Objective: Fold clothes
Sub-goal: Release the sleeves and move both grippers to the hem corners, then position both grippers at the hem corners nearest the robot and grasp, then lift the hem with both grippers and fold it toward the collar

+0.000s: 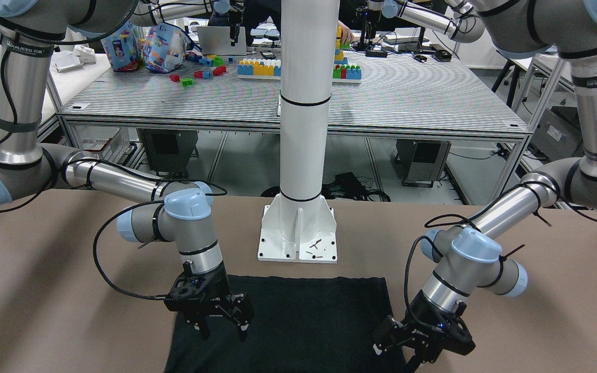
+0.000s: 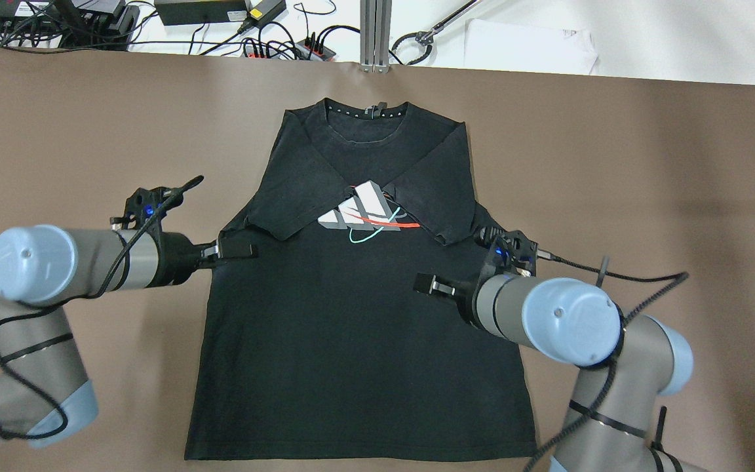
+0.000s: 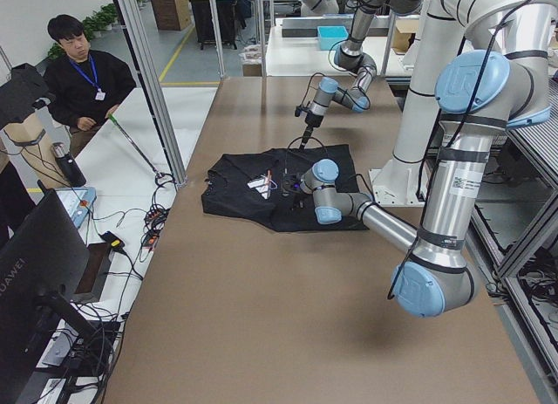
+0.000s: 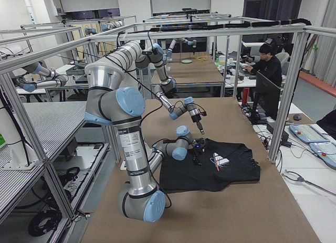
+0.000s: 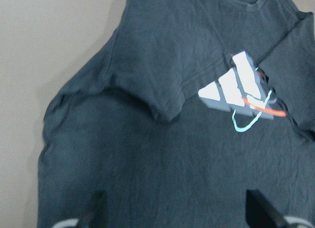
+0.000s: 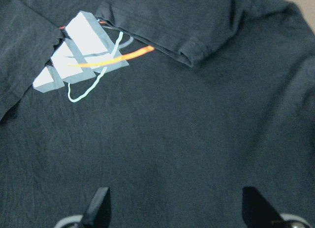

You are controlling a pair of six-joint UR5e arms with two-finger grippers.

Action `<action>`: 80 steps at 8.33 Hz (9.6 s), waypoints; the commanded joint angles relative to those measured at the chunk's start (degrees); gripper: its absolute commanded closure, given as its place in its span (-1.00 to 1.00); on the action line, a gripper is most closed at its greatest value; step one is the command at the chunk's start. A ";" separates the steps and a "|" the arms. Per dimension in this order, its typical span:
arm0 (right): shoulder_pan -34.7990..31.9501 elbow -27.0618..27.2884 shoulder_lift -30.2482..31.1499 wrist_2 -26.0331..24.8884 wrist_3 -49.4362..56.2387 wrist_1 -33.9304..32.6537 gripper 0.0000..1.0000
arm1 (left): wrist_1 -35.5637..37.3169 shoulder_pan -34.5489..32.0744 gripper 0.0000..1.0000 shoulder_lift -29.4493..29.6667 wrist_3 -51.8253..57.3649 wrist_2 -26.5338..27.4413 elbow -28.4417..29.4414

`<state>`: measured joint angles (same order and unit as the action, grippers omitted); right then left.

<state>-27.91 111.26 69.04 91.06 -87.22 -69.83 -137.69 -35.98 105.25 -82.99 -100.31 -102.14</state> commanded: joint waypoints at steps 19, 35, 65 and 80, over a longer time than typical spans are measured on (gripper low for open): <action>19.30 10.46 34.23 -15.21 -17.72 29.14 -0.89 | -12.69 39.94 0.03 -24.13 -21.08 33.69 -9.30; 19.30 10.02 34.23 -15.21 -17.72 29.14 -0.89 | -12.25 38.09 0.28 -24.39 -20.20 33.34 -9.22; 29.15 10.97 33.88 -25.31 -17.64 26.76 1.00 | -10.07 35.39 1.00 -24.74 -19.07 31.69 -15.60; 16.01 36.45 28.77 22.32 13.04 -6.53 1.00 | 44.62 11.42 1.00 -13.10 10.57 -26.69 -46.70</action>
<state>-19.69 141.20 93.60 112.35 -74.19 -74.06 -93.13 -31.21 100.45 -72.68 -125.81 -139.22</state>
